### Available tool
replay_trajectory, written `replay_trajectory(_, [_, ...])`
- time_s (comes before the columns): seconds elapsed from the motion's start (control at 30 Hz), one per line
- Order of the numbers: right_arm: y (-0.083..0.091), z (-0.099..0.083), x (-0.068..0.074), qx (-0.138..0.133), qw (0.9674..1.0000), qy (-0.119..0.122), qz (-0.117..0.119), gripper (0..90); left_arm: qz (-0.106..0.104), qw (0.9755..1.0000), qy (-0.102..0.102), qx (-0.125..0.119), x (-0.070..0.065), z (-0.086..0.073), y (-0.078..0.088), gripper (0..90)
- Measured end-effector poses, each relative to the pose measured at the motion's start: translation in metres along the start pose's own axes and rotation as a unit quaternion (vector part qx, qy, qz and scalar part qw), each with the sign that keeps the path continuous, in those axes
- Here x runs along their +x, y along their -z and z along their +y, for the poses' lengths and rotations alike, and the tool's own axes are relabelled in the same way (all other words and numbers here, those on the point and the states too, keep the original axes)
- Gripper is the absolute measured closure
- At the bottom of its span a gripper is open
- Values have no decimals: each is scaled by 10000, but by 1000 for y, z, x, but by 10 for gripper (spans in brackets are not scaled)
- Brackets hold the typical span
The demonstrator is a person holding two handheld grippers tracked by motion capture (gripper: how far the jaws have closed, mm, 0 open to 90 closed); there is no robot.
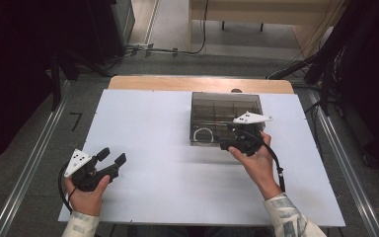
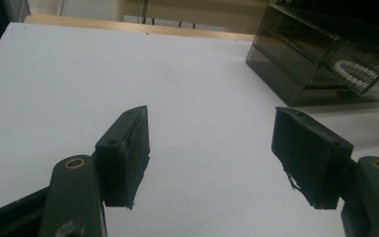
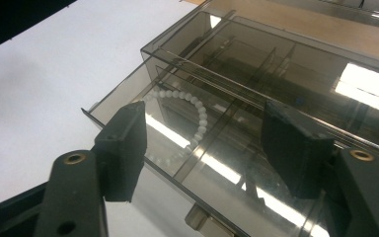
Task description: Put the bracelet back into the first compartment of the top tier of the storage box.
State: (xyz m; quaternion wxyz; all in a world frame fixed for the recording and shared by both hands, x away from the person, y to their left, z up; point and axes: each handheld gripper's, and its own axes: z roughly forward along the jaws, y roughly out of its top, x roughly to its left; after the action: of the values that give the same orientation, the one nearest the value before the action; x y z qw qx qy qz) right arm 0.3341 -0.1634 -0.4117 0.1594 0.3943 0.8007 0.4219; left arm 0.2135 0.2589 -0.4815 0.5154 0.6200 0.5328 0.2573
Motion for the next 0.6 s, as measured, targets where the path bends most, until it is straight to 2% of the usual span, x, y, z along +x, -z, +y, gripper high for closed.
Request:
replay_trajectory(0.33, [10, -5, -4, -116, 9999, 20, -97, 266, -4, 10000, 5, -8, 0, 0, -1, 315])
replay_trajectory(0.6, [18, -12, -13, -171, 9997, -47, -177, 228, 5, 10000, -5, -4, 0, 0, 0, 314])
